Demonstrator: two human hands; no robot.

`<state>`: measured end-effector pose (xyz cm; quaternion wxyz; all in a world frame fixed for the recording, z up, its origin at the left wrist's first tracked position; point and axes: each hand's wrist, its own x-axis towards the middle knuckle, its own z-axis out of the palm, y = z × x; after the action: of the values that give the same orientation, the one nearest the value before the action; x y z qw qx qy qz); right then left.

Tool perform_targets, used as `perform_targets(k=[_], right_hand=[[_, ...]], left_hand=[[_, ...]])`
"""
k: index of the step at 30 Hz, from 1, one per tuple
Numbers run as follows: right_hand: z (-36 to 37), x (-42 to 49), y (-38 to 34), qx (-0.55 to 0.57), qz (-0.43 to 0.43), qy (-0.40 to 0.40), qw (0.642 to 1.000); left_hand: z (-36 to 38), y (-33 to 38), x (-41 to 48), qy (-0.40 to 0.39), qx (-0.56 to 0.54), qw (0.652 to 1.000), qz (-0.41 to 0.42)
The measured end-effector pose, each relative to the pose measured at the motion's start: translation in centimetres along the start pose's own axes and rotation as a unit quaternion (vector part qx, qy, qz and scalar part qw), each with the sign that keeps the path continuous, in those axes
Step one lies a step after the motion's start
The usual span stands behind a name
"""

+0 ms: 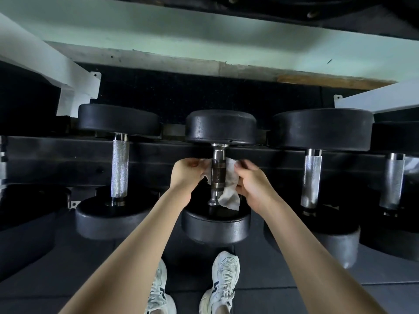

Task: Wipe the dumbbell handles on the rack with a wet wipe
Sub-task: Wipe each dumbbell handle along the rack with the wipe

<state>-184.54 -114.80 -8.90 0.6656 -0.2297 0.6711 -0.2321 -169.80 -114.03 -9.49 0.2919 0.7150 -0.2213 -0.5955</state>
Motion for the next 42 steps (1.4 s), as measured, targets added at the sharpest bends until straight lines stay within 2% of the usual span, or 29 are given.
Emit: perform_targets(k=[4, 6, 10, 13, 16, 19, 24, 26, 28, 32, 33, 35, 37, 39, 40, 42], right_hand=[[-0.4, -0.8, 0.1, -0.142, -0.062, 0.059, 0.986], [-0.6, -1.3, 0.0, -0.139, -0.081, 0.081, 0.984], [-1.0, -1.9, -0.6, -0.113, -0.134, 0.137, 0.975], [0.4, -2.8, 0.2, -0.145, -0.182, 0.139, 0.963], [1.4, -4.4, 1.8, -0.126, -0.182, 0.12, 0.968], [0.6, -4.9, 2.2, -0.065, -0.164, 0.157, 0.972], [0.9, -5.8, 0.4, -0.124, -0.228, 0.202, 0.944], [2.1, -6.4, -0.2, -0.134, -0.26, 0.193, 0.937], [3.8, -6.6, -0.4, -0.129, -0.245, 0.151, 0.949], [6.0, -6.6, -0.2, 0.003, -0.135, 0.044, 0.99], [5.9, -6.4, -0.2, 0.04, -0.107, 0.034, 0.993], [5.3, -6.0, -0.4, 0.081, -0.068, 0.035, 0.994], [4.4, -5.6, -0.4, -0.003, -0.08, 0.107, 0.991], [3.7, -5.0, -0.6, -0.132, -0.133, 0.223, 0.957], [3.6, -4.6, -0.7, -0.163, -0.148, 0.257, 0.941], [3.7, -3.6, -0.8, -0.144, -0.153, 0.266, 0.941]], left_hand=[[-0.1, 0.1, -0.5, 0.01, 0.01, 1.0, -0.005], [-0.1, 0.3, -0.8, 0.007, 0.004, 1.0, 0.002], [0.2, 0.5, -1.6, -0.006, -0.076, 0.997, 0.019], [0.5, -0.1, -2.7, -0.005, -0.078, 0.997, 0.027], [0.3, -0.4, -3.0, -0.019, -0.028, 0.998, 0.049], [0.1, -0.1, -2.2, 0.007, 0.061, 0.993, 0.099], [0.7, 0.7, -1.0, 0.039, 0.031, 0.995, 0.089], [0.9, 0.8, -1.1, 0.039, 0.005, 0.997, 0.065], [0.4, 0.9, -1.0, 0.023, -0.015, 0.999, 0.036], [-1.9, 0.1, -1.1, -0.123, -0.075, 0.989, 0.018], [-2.2, -0.1, -1.2, -0.137, -0.049, 0.989, 0.033], [-2.1, -0.1, -1.2, -0.116, 0.026, 0.989, 0.083], [-1.3, 0.3, -0.9, -0.079, 0.046, 0.992, 0.086], [-0.4, 0.6, -0.3, -0.043, 0.034, 0.997, 0.05], [-0.1, 0.9, 0.0, -0.024, 0.023, 0.999, 0.031], [0.6, 0.8, 0.7, 0.009, -0.019, 1.0, -0.008]])
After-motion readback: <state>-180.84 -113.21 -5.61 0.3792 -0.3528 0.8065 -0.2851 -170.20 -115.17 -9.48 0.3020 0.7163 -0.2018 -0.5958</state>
